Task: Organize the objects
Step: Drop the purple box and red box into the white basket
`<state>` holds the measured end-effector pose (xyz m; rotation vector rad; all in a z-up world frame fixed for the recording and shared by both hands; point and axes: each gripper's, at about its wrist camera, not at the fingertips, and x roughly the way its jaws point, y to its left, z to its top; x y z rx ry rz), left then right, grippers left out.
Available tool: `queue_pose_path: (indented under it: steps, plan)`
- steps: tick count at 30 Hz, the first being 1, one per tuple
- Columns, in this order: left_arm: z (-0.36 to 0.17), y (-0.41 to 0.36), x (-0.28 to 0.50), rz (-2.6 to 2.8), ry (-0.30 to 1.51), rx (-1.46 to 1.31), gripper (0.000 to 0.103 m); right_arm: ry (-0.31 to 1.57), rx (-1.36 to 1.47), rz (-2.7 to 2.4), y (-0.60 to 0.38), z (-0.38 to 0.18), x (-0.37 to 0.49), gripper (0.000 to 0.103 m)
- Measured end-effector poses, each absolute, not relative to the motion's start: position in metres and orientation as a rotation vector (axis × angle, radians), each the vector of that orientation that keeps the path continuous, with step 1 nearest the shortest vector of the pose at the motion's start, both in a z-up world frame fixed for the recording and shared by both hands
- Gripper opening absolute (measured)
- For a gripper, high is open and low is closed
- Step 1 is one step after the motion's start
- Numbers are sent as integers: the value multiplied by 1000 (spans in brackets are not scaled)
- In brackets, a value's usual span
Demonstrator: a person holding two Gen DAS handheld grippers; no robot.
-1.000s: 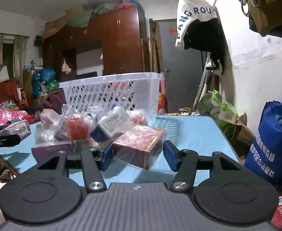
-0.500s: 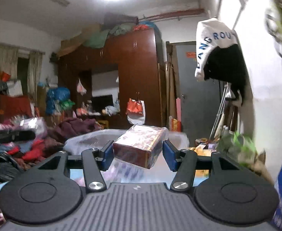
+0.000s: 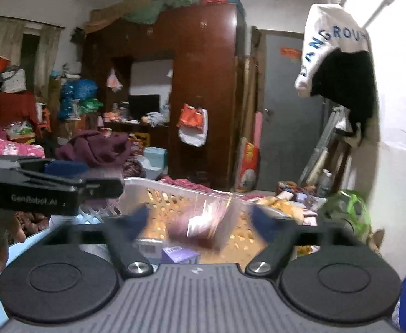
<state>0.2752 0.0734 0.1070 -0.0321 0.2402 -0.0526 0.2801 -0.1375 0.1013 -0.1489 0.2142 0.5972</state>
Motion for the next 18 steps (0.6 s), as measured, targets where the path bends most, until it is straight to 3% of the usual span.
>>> queue_pose_path:
  steps: [3,8,13,18]
  plan:
    - [104,76,222,-101,159,10,88,110,-108,583,-163,98,240,103]
    - [56,87,124,-122,109,25,93,152,-41,653,-208,42,169,103]
    - [17,95,97,-115,140,-64,93,205,26,648,-223,-10,142,103]
    - [8,87,110,-96,168,-62,93,198,43,631,-219,-10,145,100]
